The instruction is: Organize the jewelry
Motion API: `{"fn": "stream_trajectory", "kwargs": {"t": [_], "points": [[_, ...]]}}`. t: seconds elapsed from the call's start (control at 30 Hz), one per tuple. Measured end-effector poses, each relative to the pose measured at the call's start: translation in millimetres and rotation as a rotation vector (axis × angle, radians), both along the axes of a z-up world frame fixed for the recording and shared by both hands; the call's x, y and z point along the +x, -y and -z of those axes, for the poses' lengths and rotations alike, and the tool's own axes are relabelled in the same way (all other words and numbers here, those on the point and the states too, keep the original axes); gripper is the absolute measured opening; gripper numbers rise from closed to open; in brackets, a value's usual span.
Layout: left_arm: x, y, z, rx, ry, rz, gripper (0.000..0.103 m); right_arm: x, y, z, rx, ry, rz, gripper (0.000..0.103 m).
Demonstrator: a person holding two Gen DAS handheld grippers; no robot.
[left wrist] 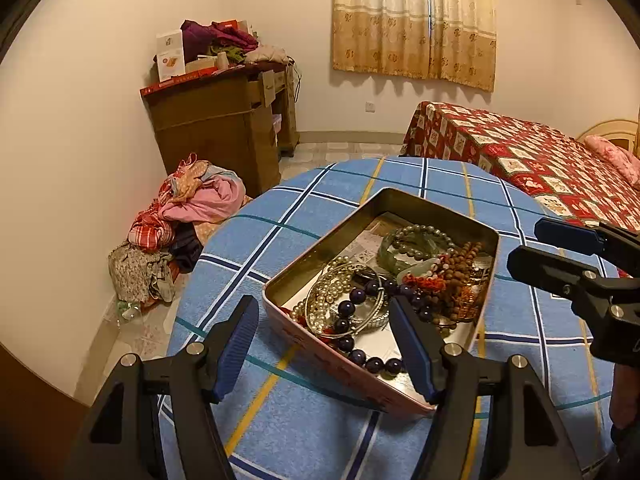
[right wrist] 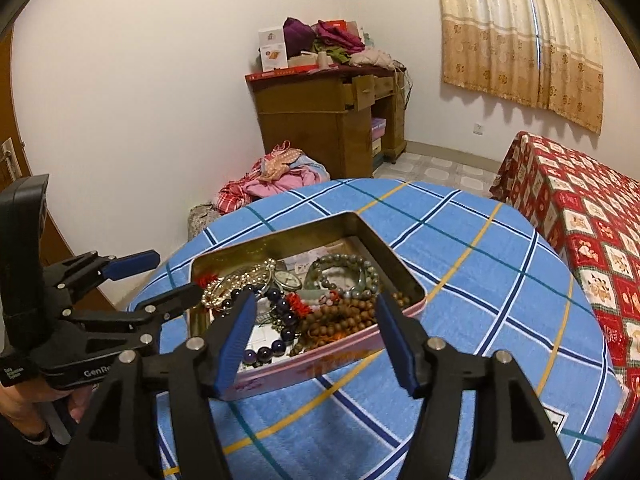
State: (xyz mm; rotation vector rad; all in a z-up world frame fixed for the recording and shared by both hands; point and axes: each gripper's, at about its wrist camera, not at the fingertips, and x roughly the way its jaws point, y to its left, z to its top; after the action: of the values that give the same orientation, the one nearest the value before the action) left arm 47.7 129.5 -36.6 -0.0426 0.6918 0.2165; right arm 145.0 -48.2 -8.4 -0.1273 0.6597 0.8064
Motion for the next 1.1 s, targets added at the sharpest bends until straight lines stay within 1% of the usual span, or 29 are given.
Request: {"fn": "stream_trajectory", "kwargs": {"t": [0.4, 0.57, 1.1], "points": [[-7.9, 1.1, -3.4, -0.014, 0.013, -0.006, 0.068, -5.9, 9.1, 2.1, 0.005, 0.001, 0.015, 0.069], [-8.9, 0.7, -4.4, -0.016, 0.016, -0.007, 0.068, -7.0, 10.6, 0.2, 0.006, 0.013, 0.021, 0.074], [-8.1, 7.8, -7.0, -0.017, 0.016, 0.005, 0.068, -8.1, 16.2, -0.3, 0.014, 0.012, 0.032, 0.077]]}}
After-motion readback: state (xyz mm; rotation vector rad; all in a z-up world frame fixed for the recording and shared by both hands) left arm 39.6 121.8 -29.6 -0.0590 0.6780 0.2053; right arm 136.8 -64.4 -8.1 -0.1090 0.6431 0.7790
